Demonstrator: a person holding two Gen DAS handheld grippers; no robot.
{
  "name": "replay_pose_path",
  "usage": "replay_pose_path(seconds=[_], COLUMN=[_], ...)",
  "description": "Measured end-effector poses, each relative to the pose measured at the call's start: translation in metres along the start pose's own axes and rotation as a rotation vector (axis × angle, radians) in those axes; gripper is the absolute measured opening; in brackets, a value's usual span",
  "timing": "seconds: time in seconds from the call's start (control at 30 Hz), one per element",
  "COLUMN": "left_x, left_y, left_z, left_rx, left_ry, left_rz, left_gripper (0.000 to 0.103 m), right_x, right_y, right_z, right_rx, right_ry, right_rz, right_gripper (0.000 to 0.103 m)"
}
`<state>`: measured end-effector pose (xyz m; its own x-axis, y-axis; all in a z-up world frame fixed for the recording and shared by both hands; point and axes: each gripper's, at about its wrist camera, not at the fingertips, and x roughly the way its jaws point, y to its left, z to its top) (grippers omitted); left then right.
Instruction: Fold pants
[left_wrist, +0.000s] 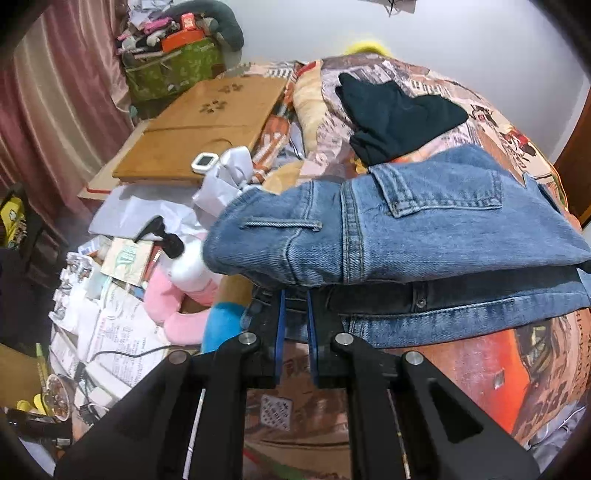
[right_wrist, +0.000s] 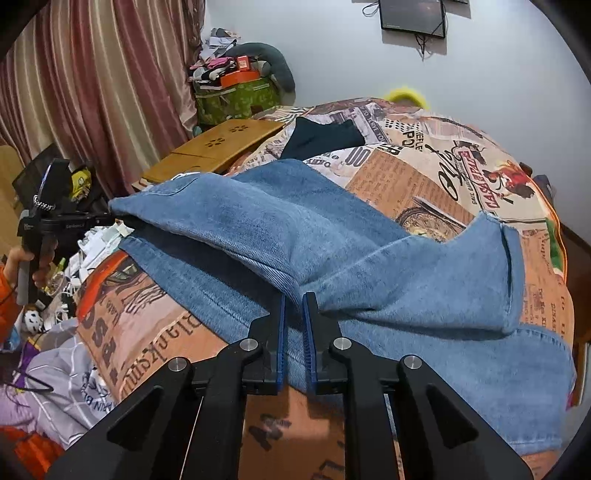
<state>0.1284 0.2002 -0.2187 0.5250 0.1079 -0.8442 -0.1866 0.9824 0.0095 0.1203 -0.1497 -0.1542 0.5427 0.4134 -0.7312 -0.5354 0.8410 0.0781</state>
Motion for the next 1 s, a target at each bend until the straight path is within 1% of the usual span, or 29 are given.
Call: replay_pose_path(seconds=[0.17, 0.2, 0.27, 0.33, 0.37, 0.4, 0.43, 0.47, 0.5, 0.53, 0.57, 0.6, 0.63, 0.67, 0.7, 0.8, 1.0], left_x=[-0.028, -0.035, -0.043, -0.050, -0.052, -0.054, -0.055, -0.055, -0.054, -0.053, -0.051, -0.047, -0.044, -0.040, -0.034, -0.015, 0.028], left_y=[0.003, 0.002, 0.000, -0.006, -0.011, -0.015, -0.021, -0.028, -0.033, -0.039, -0.045, -0.053, -0.058, -0.064, -0.069, -0.085, -0.110], left_z=[0.015, 0.021, 0.031, 0.043, 0.050, 0.054, 0.059, 0.067, 0.071, 0.077, 0.082, 0.089, 0.094, 0.099, 0.105, 0.122, 0.146], left_rx=[-0.015, -0.019, -0.022, -0.014, -0.005, 0.003, 0.014, 0.030, 0.041, 0.055, 0.066, 0.079, 0.084, 0.088, 0.089, 0.091, 0.087], left_ry=[-0.059, -0.079, -0.103, -0.128, -0.143, -0.156, -0.170, -0.185, -0.192, -0.200, -0.204, -0.205, -0.205, -0.201, -0.195, -0.158, -0.068], left_rz=[0.011, 0.008, 0.005, -0.001, -0.004, -0.007, -0.010, -0.010, -0.009, -0.008, -0.008, -0.010, -0.011, -0.012, -0.013, -0.029, -0.064], left_gripper=[0.011, 0.012, 0.019, 0.033, 0.037, 0.044, 0.052, 0.057, 0.066, 0.073, 0.076, 0.082, 0.089, 0.092, 0.097, 0.098, 0.098], right_x=[-0.020, -0.024, -0.031, -0.033, -0.033, -0.032, -0.031, -0.026, -0.022, -0.019, -0.012, -0.007, -0.002, 0.004, 0.013, 0.036, 0.102], right_y=[-0.016, -0.023, -0.038, -0.054, -0.063, -0.071, -0.078, -0.090, -0.098, -0.104, -0.114, -0.121, -0.128, -0.136, -0.145, -0.169, -0.220], right_z=[0.003, 0.005, 0.012, 0.018, 0.022, 0.025, 0.028, 0.032, 0.035, 0.037, 0.041, 0.044, 0.046, 0.049, 0.052, 0.060, 0.078], right_rx=[0.038, 0.054, 0.081, 0.106, 0.121, 0.135, 0.133, 0.151, 0.161, 0.167, 0.179, 0.190, 0.199, 0.210, 0.222, 0.258, 0.314], right_ry=[-0.028, -0.039, -0.058, -0.067, -0.068, -0.065, -0.060, -0.054, -0.051, -0.049, -0.043, -0.036, -0.030, -0.021, -0.009, 0.029, 0.138], right_rz=[-0.011, -0.024, -0.051, -0.086, -0.097, -0.101, -0.085, -0.097, -0.110, -0.121, -0.137, -0.145, -0.151, -0.159, -0.166, -0.158, -0.173], right_gripper=[0.010, 0.010, 0.010, 0.012, 0.014, 0.016, 0.017, 0.019, 0.022, 0.024, 0.029, 0.037, 0.040, 0.047, 0.051, 0.052, 0.052])
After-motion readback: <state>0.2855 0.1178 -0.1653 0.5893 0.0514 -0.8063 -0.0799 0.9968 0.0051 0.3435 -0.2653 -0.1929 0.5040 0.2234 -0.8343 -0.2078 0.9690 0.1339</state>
